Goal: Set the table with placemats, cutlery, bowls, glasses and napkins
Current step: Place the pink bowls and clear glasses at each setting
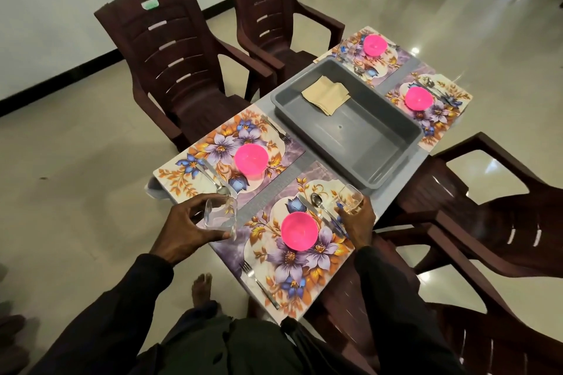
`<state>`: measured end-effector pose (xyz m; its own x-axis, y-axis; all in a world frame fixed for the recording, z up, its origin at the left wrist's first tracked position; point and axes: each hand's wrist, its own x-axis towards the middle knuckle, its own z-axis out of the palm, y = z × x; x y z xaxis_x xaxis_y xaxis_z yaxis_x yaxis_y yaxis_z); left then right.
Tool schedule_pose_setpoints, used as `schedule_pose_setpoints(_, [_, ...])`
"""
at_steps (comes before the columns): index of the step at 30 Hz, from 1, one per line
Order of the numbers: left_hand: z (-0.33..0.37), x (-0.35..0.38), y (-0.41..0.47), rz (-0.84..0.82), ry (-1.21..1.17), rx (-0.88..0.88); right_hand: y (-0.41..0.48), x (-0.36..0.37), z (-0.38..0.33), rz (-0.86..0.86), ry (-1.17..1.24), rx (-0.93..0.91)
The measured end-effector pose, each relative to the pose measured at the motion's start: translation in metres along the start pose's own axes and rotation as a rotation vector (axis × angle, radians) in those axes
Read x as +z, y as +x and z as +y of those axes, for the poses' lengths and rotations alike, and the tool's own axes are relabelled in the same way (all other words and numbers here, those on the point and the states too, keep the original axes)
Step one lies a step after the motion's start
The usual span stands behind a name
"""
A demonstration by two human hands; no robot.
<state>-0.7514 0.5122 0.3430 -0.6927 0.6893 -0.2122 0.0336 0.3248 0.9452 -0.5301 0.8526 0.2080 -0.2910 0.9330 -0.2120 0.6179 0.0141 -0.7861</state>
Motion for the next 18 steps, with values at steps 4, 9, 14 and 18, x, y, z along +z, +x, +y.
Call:
schedule_pose_setpoints(4, [-0.004, -0.010, 0.000, -0.004, -0.015, 0.018, -0.006, -0.004, -0.009, -0.001, -0.078, -0.020])
schedule_pose_setpoints(9, [-0.010, -0.030, 0.007, -0.043, -0.043, 0.037, -0.037, -0.021, -0.040, 0.178, -0.006, -0.041])
schedule_pose_setpoints(14, [-0.020, -0.064, 0.019, -0.089, -0.058, 0.040, -0.085, -0.016, -0.090, 0.249, 0.125, -0.142])
schedule_pose_setpoints(18, [-0.041, -0.105, 0.030, -0.121, -0.072, 0.003, -0.118, 0.013, -0.126, 0.233, 0.198, -0.212])
